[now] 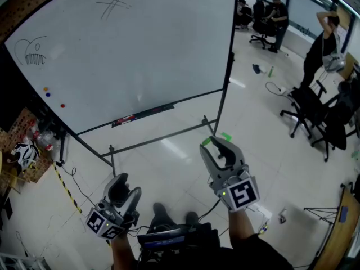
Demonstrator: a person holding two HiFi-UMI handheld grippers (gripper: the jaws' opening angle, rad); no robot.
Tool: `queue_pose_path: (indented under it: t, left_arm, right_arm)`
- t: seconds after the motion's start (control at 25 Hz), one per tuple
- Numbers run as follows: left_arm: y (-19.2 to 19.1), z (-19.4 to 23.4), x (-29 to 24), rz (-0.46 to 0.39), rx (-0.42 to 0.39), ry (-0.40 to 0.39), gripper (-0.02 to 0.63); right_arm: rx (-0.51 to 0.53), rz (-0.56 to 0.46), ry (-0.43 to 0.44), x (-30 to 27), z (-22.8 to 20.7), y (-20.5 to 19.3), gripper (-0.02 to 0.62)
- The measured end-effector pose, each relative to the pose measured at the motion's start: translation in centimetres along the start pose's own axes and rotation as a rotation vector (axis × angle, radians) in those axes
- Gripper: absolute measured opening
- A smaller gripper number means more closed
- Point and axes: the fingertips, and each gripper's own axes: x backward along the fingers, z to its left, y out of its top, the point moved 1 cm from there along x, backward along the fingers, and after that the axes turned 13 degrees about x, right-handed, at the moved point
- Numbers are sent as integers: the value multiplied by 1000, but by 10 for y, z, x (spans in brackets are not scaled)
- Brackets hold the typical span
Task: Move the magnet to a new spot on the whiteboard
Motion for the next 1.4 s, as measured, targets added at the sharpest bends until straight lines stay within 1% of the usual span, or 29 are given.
queue_pose_path:
  t: [0.16,0.4,0.6,0.72,0.84,0.96,1.12,1.24,1.4]
  left_arm:
    - [4,14,3,-9,9,18,238]
    - [15,61,0,-55,50,5,238]
    - [38,112,6,-91,63,-2,238]
    - [58,148,14,-126,69,-3,238]
    - [82,181,19,-172,71,-20,238]
    - [96,212,23,-196,82,-32,238]
    - [101,243,30,-198,114,-34,238]
    - [101,256,34,-205,133,-35,238]
    - [99,269,45,-207,156,-9,238]
  right_arm:
    - [18,12,10,-16,2,0,149]
    - [92,41,18,-61,8,2,149]
    - [181,104,36,-126,22,3,149]
    - [213,112,58,-175,37,7,149]
    - [261,119,67,-221,50,11,149]
    - [306,144,69,-255,61,10,149]
    - [320,199,62,-285,67,1,149]
    - [343,230,56,-305,66,-9,149]
    - [371,250,58,-332,74,-20,149]
